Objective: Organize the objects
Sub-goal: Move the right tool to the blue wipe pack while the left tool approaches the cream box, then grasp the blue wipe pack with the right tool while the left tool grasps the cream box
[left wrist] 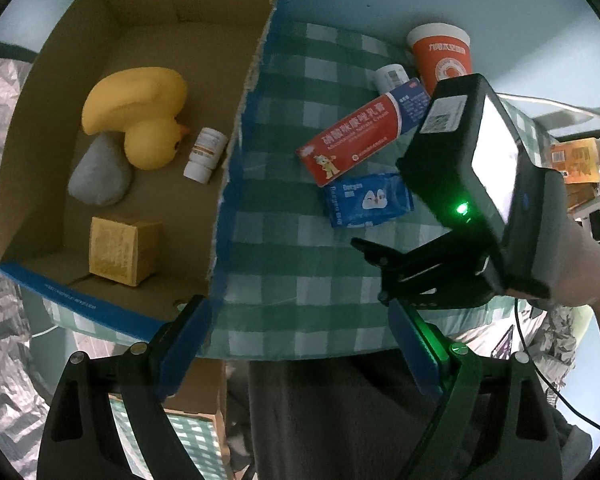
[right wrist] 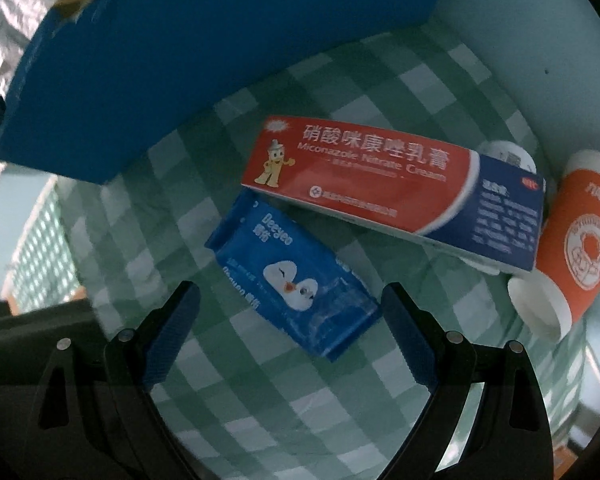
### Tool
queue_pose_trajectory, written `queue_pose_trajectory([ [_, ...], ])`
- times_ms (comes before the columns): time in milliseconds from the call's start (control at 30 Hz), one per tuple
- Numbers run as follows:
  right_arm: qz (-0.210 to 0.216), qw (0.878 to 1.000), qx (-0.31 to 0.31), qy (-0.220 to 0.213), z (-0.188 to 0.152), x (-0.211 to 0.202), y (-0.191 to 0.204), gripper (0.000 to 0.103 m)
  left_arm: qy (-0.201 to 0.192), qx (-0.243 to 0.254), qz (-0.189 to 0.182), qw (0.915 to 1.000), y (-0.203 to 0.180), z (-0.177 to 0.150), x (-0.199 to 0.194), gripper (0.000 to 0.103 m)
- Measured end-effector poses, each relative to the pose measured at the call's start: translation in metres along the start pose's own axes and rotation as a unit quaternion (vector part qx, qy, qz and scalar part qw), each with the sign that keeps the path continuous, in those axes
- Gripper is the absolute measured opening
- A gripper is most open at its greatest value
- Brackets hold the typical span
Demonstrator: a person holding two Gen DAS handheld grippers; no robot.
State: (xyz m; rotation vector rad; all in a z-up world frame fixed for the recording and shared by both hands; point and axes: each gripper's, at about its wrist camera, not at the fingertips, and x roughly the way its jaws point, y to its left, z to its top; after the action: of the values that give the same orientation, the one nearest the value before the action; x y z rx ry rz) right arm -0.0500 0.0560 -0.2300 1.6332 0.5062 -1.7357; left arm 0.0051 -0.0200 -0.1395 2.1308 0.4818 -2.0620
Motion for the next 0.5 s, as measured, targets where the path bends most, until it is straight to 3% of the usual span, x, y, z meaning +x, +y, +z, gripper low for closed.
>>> queue_pose_trajectory([
  [133,0.012,1.000,0.008,-0.005,-0.003,0.000,-0.001,0.067,0.000,0.004,0.007,1.0000,-0.004,0.003,0.002,0.095],
  [200,0.019,1.000,0.019,-0.009,-0.006,-0.001,-0.005,0.064,-0.001,0.007,0.012,0.9999,-0.007,0.005,0.001,0.095],
  [333,0.033,0.998,0.052,-0.012,-0.018,-0.007,-0.016,0.045,-0.007,0.023,0.017,0.9996,-0.020,0.008,-0.001,0.095],
  [500,0.048,0.992,0.114,-0.007,-0.041,-0.013,-0.039,0.037,-0.011,0.053,0.017,0.9984,-0.041,0.017,-0.001,0.095],
])
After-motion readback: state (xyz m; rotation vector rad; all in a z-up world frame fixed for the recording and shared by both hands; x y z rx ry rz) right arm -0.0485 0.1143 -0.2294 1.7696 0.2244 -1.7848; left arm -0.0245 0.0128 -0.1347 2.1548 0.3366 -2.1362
